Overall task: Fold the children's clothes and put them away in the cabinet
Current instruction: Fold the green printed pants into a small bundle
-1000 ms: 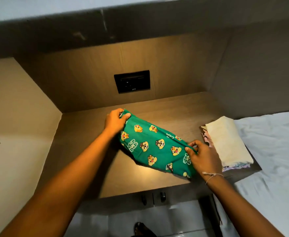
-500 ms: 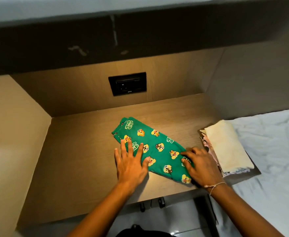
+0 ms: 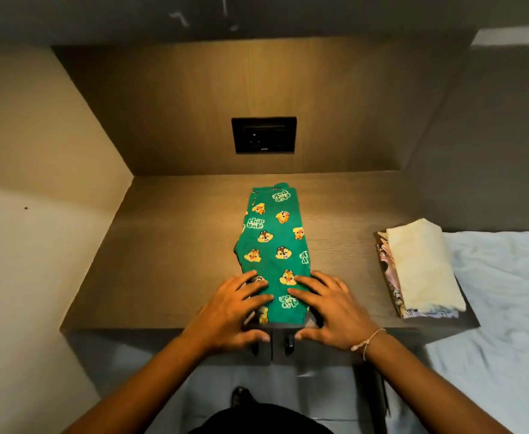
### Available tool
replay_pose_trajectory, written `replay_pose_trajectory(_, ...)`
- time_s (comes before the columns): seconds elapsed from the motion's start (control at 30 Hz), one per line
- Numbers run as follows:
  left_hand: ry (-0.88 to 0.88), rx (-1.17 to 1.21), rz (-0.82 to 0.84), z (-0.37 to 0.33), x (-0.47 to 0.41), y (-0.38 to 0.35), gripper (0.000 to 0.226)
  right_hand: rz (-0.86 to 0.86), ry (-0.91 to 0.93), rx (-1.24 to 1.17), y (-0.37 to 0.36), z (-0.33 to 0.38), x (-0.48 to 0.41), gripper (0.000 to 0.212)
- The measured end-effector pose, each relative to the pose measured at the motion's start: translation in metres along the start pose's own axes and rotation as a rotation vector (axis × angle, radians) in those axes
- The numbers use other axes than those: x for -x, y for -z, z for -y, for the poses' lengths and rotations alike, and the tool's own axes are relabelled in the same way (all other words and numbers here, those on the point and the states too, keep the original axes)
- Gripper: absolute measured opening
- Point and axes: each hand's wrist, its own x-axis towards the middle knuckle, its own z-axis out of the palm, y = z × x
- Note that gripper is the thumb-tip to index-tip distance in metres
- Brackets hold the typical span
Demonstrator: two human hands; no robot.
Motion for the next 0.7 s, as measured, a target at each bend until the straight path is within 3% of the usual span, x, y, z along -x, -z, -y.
replay_pose_trajectory(0.1,0.040,0.039,-0.017,-0.018,0.018,-0.017,0.060,-0.024,0.061,0.105,-0.010,-0.001,0.010,0.070)
replay_pose_trajectory(0.23,0.108,0.167,-0.240,-0.046,0.023,-0.017,0.029,-0.270,0.088,0.022,-0.026,0.011,0.035,0.037)
replay_pose_trajectory(0.37,0.408,0.598,-0.392,-0.078,0.037,-0.005,0.032,-0.379,-0.076,-0.386,-0.029,0.026,0.059,0.034)
replay_pose_trajectory(0.43,0.519,0.854,-0.477,-0.088,0.033,0.013,0.017,-0.413,-0.192,-0.668,-0.017,0.031,0.062,0.026)
replay_pose_trajectory(0.5,0.589,0.974,-0.467,-0.084,0.015,0.032,0.012,-0.481,-0.264,-0.803,0.001,0.029,0.049,0.028)
replay_pose_trajectory(0.6,0.717,0.929,-0.402,-0.050,-0.026,0.047,0.015,-0.463,-0.362,-0.743,0.023,0.010,0.009,0.035)
replay_pose_trajectory(0.7,0.828,0.758,-0.303,-0.013,-0.076,0.051,0.028,-0.386,-0.488,-0.578,0.037,-0.012,-0.040,0.029)
